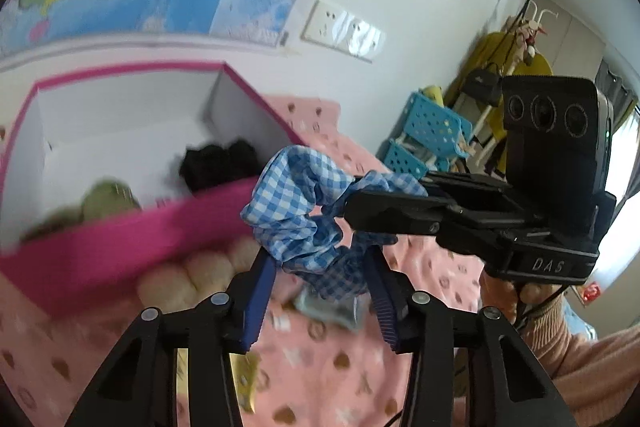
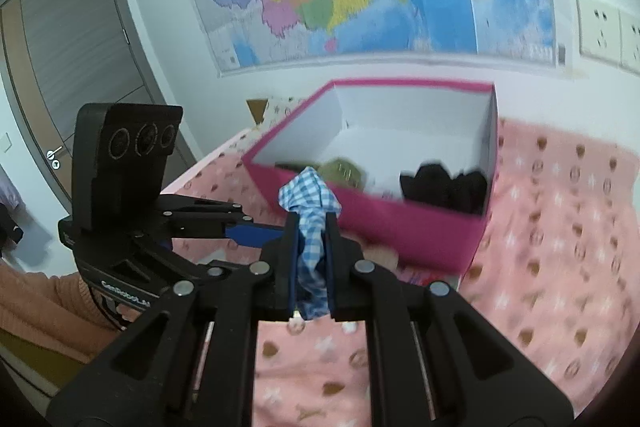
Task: Organize soft objects
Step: 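Carry the scrunchie into the pink box and release it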
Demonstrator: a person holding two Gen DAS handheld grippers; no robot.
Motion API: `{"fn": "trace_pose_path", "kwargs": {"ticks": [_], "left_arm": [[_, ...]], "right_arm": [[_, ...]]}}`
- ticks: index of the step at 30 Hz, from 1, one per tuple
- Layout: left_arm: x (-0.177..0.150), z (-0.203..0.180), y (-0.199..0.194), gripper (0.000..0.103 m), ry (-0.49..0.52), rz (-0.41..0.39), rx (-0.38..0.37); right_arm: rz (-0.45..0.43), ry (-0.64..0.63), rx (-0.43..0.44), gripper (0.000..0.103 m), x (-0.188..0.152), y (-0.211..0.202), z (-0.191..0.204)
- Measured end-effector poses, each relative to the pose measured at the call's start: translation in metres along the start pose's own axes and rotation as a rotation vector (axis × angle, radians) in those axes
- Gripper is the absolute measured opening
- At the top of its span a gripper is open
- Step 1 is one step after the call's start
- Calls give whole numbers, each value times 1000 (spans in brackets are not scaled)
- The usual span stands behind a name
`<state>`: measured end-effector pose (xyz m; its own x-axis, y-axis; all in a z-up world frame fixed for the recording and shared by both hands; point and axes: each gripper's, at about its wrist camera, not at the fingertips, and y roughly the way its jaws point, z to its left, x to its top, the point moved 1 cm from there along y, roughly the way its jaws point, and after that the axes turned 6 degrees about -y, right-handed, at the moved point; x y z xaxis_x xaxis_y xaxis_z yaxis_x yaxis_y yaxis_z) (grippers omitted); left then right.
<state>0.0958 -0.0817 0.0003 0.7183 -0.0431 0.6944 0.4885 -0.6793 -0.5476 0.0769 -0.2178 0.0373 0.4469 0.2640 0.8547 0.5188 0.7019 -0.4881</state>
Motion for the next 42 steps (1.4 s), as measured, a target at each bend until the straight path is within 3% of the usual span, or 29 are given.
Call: {"fn": "trace_pose_path", "kwargs": {"ticks": [11,24,27,30,33,38,42], "left_arm": [[50,18,14,42,27,-24,113],[72,45,54,42,-6,34,206],[72,54,63,42,-28,53,221],[69,58,64,45,-33,57,248],[64,60,59,50,-35,45,260],[56,52,36,51,-4,-9,282],[45,49,1,56,0,-71,266]], "right_arm": [[-19,16,-12,13,35,23,-38],[72,88,-46,14,37,68,-86],[116,68,-167,19,33,74,-91],[145,40,-279,43,29,74,-92],[128,17,-309,44,26,64,-89],[100,19,-279,44,16,45,-77],[72,25,-178,44,4,29,-53]]}}
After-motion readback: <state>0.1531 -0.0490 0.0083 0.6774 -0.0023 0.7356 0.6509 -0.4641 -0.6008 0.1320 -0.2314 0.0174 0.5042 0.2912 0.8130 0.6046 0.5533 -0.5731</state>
